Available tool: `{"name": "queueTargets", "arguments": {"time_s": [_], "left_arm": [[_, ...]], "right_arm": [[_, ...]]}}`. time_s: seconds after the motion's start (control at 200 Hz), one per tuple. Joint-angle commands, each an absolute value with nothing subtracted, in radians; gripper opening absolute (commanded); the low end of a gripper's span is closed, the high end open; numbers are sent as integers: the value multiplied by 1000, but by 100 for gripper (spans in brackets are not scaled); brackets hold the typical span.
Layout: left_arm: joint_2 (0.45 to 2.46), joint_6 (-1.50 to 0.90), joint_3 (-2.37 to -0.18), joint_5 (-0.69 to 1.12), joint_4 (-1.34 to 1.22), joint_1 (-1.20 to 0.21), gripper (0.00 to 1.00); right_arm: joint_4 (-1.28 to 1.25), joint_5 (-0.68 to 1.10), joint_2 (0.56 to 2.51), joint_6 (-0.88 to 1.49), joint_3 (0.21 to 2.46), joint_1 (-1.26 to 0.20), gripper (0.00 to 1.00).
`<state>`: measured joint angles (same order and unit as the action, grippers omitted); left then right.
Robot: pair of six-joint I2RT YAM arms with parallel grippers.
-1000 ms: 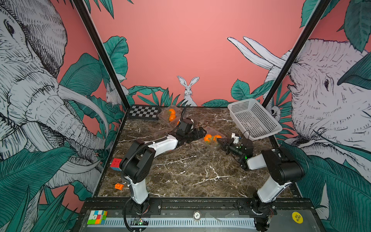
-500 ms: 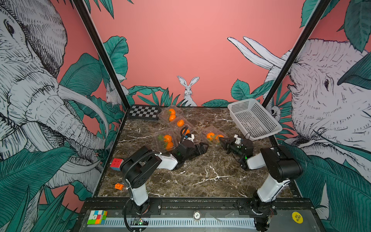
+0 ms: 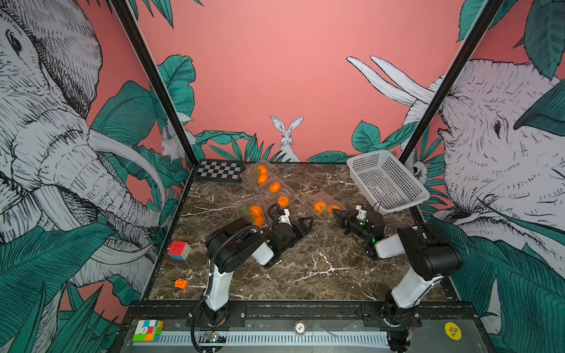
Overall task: Take oranges out of containers
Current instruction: Open the packing box at the center of the board.
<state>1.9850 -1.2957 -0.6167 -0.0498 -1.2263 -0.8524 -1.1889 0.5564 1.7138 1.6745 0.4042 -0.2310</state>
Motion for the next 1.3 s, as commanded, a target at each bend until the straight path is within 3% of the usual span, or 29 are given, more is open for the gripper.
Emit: {"name": "queueTargets", "arguments": {"time_s": [0.0, 1.29], "left_arm": [[2031, -1366, -626, -62, -1313, -859, 87], [2158, -1486, -695, -84, -1286, -902, 78]], "right_arm": [[-1202, 547, 1709, 1648, 410, -243, 16], [-1207, 545, 1716, 1632, 399, -272, 15]]}}
